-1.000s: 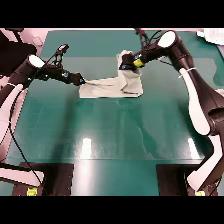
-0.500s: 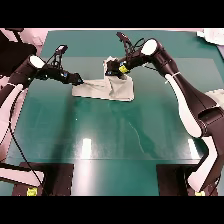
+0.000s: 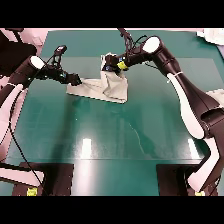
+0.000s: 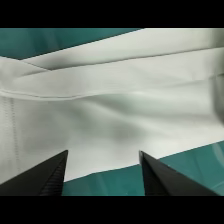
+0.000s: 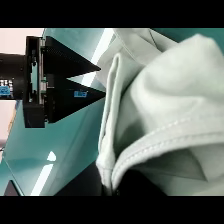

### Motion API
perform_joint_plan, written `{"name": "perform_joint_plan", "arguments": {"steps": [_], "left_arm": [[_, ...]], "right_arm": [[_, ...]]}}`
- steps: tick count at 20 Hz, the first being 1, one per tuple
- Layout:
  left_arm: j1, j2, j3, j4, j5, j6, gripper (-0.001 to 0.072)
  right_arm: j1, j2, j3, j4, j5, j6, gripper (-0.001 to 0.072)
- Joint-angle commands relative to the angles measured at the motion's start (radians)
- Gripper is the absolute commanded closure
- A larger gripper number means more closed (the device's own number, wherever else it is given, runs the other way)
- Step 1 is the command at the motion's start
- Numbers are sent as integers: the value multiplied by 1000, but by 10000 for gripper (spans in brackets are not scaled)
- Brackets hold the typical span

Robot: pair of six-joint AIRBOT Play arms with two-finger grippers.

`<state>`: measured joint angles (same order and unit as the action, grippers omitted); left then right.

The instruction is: Fold the shirts.

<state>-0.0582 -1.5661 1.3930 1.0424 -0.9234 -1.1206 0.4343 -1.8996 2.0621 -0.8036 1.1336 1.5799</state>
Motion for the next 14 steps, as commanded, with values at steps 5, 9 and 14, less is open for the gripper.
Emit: {"name": "perform_joint_plan", "arguments": {"steps": [5,9,14], "left_arm": [[1,-1,0,72,8,-6,174],[-1,-34,-4,28,-2,-6,175],[-108,-84,-4,-224,18,85,684]], "right_arm": [[-41,85,0,-48,55,24,695],[-98,166,0,-61,72,15,694],[-133,185,-1,-61,116,-3,694]]}}
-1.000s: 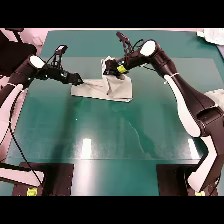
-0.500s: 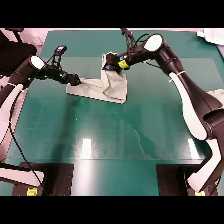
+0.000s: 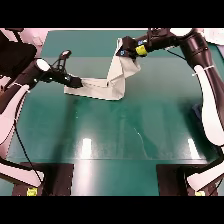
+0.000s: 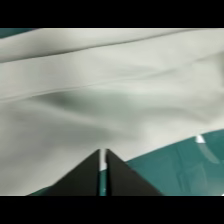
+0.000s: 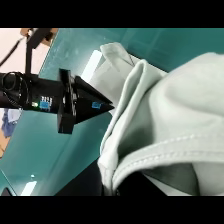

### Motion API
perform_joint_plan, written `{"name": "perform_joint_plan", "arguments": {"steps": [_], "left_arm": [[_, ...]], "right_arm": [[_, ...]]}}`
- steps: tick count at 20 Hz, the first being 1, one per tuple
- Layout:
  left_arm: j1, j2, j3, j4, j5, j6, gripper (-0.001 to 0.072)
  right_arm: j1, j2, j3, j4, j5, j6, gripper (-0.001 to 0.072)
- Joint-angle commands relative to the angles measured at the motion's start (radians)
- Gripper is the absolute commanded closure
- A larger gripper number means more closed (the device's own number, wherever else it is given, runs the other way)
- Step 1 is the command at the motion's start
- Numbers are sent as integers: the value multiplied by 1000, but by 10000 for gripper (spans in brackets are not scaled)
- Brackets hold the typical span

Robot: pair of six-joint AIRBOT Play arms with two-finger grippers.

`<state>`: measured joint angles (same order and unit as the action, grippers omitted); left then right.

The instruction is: Fold the shirts.

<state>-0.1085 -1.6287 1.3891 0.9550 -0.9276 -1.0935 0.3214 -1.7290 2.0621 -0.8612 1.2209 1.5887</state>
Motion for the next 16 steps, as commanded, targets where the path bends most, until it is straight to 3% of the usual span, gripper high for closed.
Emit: {"name": "perform_joint_plan", "arguments": {"steps": [1,7,10,16], "left_arm": [[-96,-24,0,-169,52,61,683],[-346,-50,1,-180,377,42,684],[-403,-120,7,-199,380,-13,685],[-482,-205,9,-298,414,-18,684]], "right_arm": [[-21,14,-1,-3,37,-15,693],[-47,15,-1,-2,89,-40,693],[-64,15,-1,6,117,-57,693],[-82,61,-2,4,130,-82,693]]}}
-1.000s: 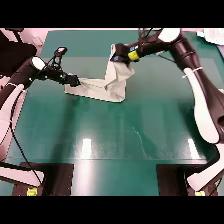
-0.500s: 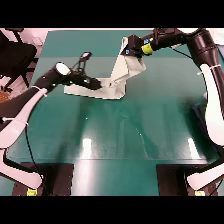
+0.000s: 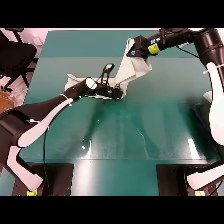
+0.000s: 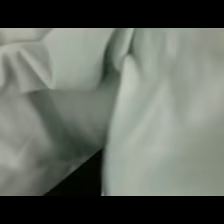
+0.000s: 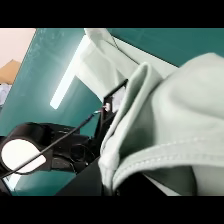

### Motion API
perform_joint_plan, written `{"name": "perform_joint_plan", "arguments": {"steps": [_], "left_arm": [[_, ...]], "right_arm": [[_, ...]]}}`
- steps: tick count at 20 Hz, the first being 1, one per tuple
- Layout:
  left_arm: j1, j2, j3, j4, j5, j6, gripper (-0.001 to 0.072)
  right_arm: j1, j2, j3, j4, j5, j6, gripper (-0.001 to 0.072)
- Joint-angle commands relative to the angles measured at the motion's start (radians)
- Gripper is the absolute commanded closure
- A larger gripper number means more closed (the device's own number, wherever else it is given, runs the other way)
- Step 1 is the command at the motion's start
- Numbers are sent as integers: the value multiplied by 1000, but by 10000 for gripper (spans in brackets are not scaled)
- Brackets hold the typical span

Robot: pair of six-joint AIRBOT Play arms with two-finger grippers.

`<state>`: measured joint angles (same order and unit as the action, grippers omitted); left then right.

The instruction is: Fold the shirts.

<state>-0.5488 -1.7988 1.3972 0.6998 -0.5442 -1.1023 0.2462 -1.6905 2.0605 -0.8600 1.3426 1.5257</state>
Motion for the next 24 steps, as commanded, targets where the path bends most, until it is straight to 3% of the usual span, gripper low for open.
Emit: {"name": "perform_joint_plan", "arguments": {"steps": [1,10,16,24], "left_arm": [[-57,-40,3,-55,38,-8,685],[-174,-44,89,-169,154,37,684],[-159,-44,87,12,-128,27,683],[-154,-21,87,146,-199,-35,685]], "right_arm": [[-13,39,0,3,9,-28,693],[-52,84,-53,34,43,-55,692],[-16,29,-22,-67,75,-59,692],[-16,28,-23,-198,132,-6,693]]}}
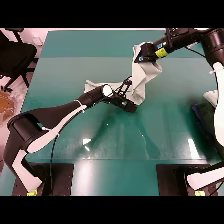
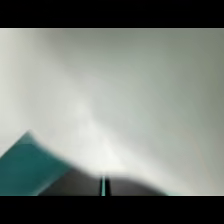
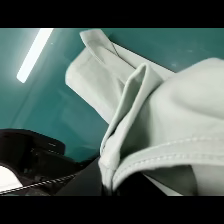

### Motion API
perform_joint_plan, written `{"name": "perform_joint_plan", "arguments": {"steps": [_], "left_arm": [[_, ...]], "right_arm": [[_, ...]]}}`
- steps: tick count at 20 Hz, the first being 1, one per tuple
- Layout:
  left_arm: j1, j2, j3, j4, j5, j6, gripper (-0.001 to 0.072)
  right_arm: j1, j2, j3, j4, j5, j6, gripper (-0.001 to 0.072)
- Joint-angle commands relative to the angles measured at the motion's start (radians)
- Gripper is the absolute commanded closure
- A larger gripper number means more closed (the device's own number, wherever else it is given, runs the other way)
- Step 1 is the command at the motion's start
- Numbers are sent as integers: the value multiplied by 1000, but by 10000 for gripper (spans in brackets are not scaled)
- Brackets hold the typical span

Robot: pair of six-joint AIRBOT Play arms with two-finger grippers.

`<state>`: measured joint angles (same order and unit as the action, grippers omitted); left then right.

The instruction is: Fold the shirts.

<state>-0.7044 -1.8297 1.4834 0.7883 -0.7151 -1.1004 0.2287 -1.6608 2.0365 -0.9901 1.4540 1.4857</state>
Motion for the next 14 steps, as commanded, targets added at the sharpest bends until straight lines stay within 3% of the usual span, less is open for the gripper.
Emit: {"name": "perform_joint_plan", "arguments": {"steps": [1,14], "left_arm": [[1,17,1,68,-28,-49,685],[68,143,-51,272,-71,-174,685]], "right_arm": [[2,-2,1,-84,20,51,693],[125,-32,-58,-82,-114,104,693]]}}
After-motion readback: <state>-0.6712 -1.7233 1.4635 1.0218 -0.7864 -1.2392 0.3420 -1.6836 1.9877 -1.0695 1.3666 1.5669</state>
